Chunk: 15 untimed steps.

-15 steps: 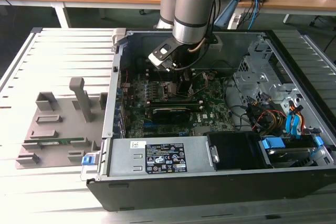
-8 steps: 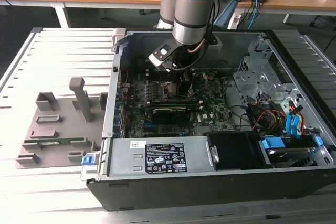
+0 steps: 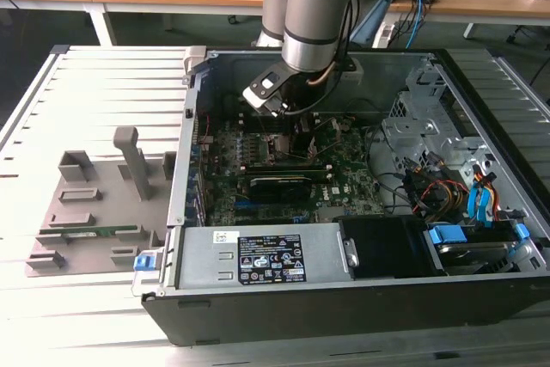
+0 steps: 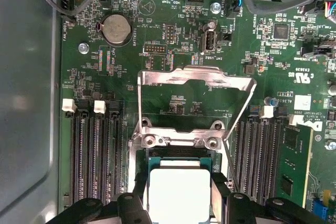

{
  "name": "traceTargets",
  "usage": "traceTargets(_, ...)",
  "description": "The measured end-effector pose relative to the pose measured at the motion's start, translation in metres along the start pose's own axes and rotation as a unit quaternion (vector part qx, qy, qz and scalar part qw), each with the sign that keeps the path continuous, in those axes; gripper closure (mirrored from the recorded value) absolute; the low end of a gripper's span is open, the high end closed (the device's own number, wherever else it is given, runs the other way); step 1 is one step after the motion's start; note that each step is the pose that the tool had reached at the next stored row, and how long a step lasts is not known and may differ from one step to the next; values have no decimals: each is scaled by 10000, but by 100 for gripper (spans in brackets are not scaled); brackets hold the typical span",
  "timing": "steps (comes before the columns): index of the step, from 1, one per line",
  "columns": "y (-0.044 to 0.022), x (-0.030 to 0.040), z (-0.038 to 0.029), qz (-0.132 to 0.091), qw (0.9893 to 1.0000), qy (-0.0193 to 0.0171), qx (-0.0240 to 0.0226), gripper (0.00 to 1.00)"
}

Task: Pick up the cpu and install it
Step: 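Place the cpu into insertion slot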

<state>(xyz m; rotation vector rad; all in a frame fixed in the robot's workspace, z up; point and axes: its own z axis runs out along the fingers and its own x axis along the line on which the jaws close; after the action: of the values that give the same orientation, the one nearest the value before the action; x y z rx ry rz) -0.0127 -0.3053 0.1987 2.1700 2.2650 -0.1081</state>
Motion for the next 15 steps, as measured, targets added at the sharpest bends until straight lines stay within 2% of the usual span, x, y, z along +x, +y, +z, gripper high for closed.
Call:
traceTargets(9,5,1,19,3,10000,1,-1,45)
traceTargets(10,6,2,21,3,10000,5,-2,44)
traceTargets(11,6,2,20,3,10000,3,-1,38)
traceTargets(15,6,1,18,3,10000,1,0,38)
